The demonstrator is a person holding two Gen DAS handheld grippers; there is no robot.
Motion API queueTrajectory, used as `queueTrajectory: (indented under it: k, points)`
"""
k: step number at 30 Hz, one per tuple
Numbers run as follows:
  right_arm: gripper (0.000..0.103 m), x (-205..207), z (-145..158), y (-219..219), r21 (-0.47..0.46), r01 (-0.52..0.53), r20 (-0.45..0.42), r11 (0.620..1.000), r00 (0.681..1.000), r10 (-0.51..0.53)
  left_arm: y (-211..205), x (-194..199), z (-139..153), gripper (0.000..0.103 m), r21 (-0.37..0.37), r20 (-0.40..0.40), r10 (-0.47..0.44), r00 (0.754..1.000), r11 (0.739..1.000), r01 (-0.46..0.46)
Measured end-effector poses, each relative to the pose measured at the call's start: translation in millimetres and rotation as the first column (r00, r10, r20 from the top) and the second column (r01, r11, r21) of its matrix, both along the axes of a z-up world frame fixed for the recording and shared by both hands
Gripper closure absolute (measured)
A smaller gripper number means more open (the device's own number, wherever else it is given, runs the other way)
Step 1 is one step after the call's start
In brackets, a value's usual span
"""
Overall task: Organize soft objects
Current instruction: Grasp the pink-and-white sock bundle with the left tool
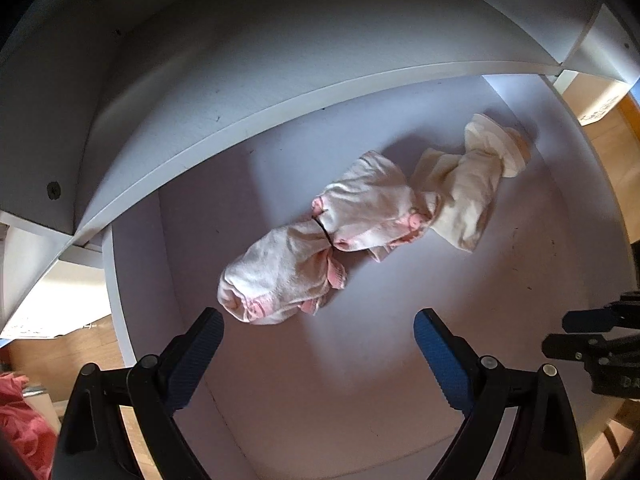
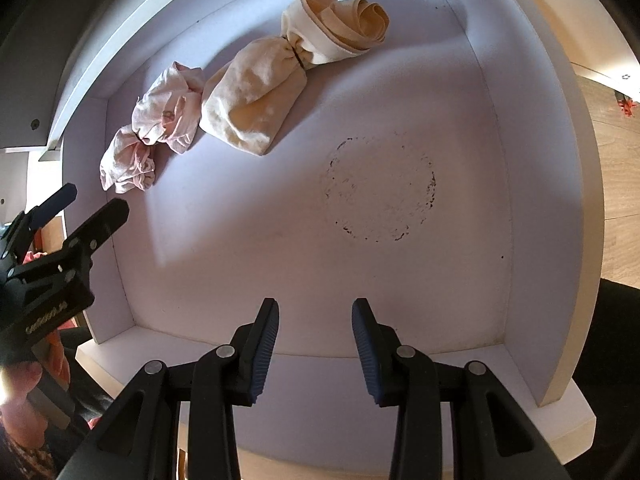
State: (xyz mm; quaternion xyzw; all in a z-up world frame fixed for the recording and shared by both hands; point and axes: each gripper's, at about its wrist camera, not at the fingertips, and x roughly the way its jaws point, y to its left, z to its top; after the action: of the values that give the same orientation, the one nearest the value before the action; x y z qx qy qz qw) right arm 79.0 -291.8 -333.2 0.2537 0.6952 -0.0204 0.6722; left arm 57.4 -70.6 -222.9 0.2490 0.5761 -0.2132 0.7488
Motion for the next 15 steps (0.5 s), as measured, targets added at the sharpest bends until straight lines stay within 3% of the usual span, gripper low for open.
queueTrajectory:
  k: [10, 15]
  points:
    - [0.065, 1.9, -6.2, 0.9, 0.011, 0.000, -0.006, 1.000, 1.000, 0.000, -10.9, 20.0, -14.4, 0.006, 0.059, 0.092, -0.063, 0.994, 0.997, 0.058]
    - [0.065, 0.1, -8.3, 2.9, 0.022, 0.004, -0.009, 1.000, 1.000, -0.004, -17.4, 35.9, -25.1, 0.006, 0.044, 0.085, -0.078, 0.993, 0.996, 0.075]
